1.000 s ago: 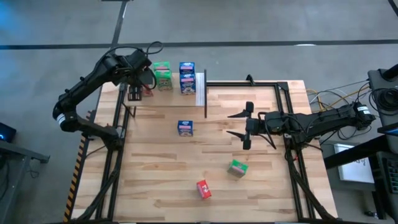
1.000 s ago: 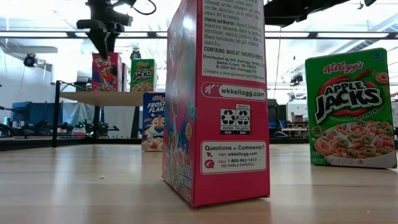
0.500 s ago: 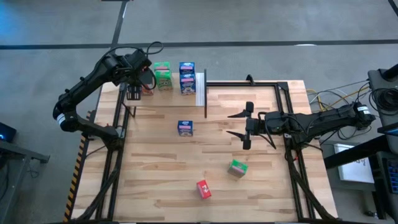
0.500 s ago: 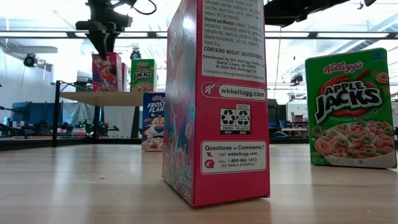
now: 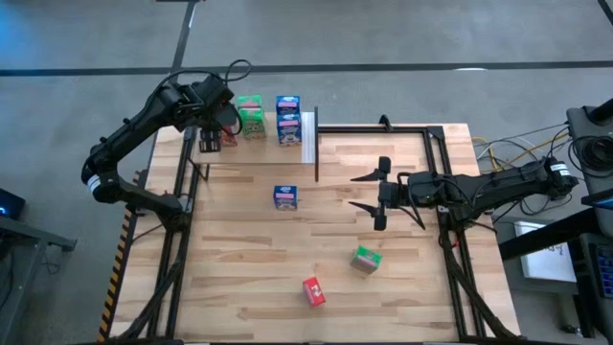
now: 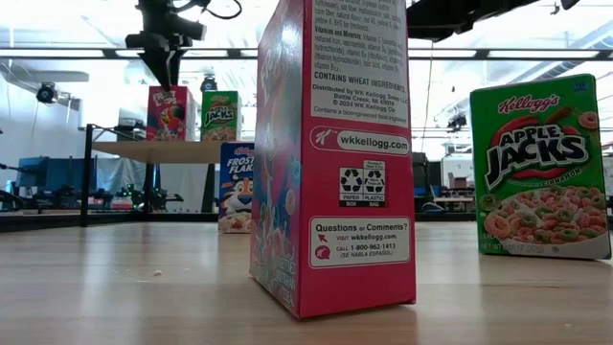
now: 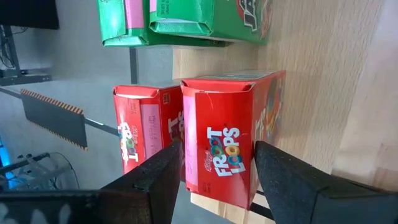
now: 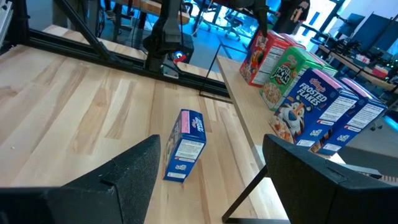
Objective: Stack cereal on shelf
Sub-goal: Put the top red cereal box on the shelf aligned with the other red cereal box
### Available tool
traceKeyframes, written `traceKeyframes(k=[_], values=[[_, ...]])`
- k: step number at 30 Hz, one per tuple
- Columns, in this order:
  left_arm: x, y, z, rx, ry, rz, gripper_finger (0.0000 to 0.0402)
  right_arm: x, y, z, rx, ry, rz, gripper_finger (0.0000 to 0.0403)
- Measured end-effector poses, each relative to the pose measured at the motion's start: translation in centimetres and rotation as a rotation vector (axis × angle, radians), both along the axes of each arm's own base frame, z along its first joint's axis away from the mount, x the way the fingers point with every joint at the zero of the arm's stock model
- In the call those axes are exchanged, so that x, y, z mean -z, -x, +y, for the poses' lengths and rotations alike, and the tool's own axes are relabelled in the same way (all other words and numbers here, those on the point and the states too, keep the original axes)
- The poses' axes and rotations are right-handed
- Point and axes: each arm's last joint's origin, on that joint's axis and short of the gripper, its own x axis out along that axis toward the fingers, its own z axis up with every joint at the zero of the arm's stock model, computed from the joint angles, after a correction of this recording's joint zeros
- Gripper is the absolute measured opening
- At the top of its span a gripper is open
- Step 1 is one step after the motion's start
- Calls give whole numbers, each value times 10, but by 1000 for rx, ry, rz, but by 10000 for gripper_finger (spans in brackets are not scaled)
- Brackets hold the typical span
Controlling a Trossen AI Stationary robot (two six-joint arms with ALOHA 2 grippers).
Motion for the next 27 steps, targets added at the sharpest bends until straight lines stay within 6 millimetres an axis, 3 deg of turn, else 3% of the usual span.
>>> traceKeyframes(k=[12,20,27], values=[[0,1,-1,-6,-2,2,216,0,0,0,0,0,1,272],[-4,2,-10,-43,3,-39,215,0,0,0,0,1,1,272],[-8,-13,-23,-154,114,-334,197,0,0,0,0,2,1,272]])
